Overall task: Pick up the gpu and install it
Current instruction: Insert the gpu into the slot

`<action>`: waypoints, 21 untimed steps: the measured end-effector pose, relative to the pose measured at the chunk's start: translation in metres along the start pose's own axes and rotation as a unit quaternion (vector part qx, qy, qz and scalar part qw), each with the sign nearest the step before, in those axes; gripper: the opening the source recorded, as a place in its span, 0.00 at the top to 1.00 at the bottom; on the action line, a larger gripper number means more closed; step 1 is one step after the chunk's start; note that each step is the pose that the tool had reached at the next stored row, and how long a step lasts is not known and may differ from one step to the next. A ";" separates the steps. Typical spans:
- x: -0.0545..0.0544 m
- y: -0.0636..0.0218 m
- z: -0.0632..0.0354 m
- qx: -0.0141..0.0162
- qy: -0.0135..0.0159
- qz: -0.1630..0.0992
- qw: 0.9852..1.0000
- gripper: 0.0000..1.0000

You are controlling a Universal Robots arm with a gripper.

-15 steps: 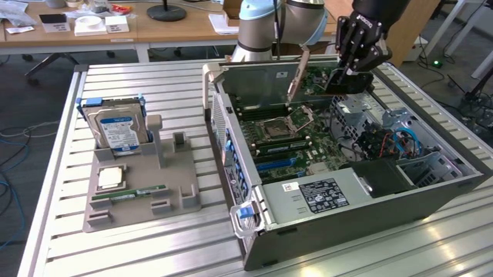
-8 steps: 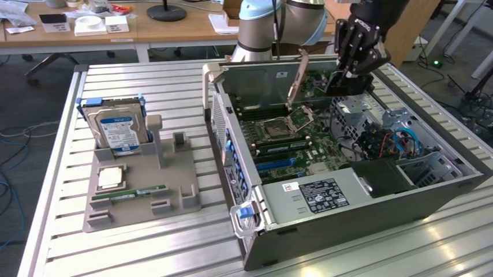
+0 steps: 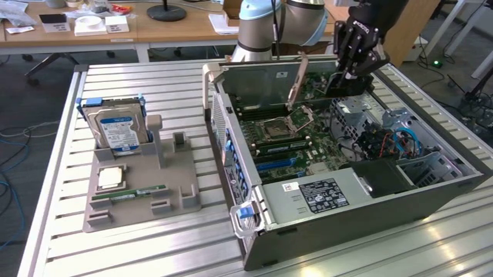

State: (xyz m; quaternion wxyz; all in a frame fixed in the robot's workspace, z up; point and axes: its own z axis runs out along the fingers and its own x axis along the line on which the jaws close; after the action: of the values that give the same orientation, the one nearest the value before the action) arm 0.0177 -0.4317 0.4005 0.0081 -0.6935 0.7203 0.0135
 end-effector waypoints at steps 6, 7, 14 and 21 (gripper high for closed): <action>0.000 0.0029 0.0059 0.002 0.000 -0.002 1.000 0.74; 0.000 0.0034 0.0070 0.002 0.000 -0.002 1.000 0.74; 0.000 0.0042 0.0095 0.002 0.000 -0.003 1.000 0.74; 0.001 0.0057 0.0185 0.002 0.000 -0.003 1.000 0.74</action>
State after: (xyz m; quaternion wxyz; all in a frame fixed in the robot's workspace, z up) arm 0.0118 -0.4317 0.3821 0.0098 -0.6955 0.7183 0.0117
